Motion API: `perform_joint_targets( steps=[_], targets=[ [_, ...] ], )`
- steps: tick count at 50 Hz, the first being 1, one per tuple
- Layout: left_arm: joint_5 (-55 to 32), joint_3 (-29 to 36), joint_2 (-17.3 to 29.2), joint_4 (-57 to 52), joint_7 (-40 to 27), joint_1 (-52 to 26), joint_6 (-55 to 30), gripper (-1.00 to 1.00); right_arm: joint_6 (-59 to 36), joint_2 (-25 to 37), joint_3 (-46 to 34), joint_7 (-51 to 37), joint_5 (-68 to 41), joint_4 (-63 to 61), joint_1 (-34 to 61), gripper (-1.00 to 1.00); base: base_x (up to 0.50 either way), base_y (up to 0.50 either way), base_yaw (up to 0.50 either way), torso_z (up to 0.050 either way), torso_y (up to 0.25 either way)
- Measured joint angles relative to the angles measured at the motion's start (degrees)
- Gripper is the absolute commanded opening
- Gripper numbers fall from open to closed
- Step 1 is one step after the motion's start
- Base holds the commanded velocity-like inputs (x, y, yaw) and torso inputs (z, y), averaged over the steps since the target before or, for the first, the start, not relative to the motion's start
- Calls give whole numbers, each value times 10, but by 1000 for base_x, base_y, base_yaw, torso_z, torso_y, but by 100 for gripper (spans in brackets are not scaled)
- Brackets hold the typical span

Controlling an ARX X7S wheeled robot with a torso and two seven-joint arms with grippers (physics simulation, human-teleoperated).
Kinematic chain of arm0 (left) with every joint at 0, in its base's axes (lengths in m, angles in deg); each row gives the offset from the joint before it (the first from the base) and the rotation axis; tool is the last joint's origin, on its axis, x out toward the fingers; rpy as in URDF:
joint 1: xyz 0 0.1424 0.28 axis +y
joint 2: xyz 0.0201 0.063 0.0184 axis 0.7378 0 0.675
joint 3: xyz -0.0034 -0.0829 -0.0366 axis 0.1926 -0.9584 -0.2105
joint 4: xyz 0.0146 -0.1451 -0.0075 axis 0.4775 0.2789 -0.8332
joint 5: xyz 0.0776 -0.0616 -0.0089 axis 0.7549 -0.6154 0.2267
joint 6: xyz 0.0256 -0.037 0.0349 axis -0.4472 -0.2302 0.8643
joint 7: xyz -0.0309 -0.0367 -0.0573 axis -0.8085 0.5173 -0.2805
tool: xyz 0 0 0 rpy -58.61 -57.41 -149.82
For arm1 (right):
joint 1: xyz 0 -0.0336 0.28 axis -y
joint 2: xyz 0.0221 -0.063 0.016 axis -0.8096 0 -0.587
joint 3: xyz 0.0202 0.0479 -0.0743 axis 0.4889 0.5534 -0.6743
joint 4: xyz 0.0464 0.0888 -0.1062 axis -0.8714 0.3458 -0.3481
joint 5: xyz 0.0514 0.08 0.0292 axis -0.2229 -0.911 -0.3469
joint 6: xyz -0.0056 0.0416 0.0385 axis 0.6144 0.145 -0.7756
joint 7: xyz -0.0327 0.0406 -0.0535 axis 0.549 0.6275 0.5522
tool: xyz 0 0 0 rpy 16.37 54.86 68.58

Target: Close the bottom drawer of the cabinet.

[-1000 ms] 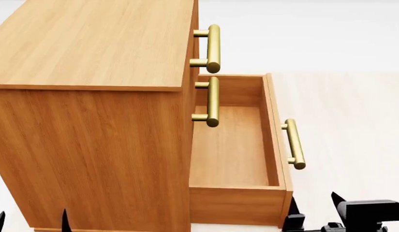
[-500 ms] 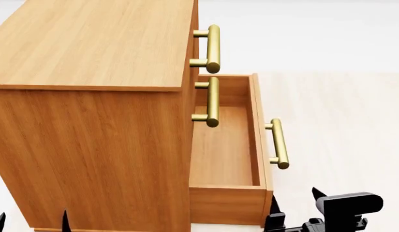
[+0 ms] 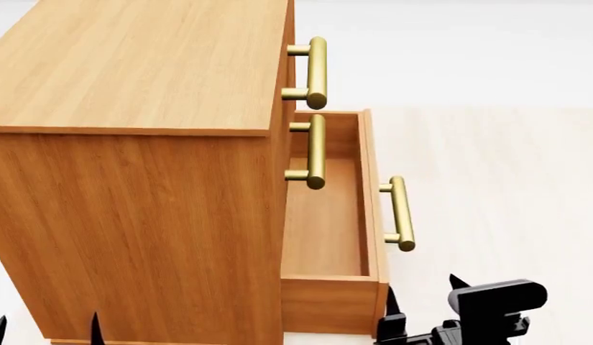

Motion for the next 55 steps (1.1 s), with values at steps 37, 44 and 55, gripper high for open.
perform_joint_targets(
  steps=[37,44,55],
  targets=[
    [-5,4,5,3,-6,0,6,100,-2,-29,-70,-23,-4,-3,6,100,1,0,1,0,0],
    [-6,5,6,3,-7,0,6,100,-5,-34,-87,-31,-2,2,6,100,0,0,0,0,0],
    [-7,6,8,2,-9,0,7,100,-7,-43,-116,-37,-2,6,9,100,0,0,0,-1,0]
  ],
)
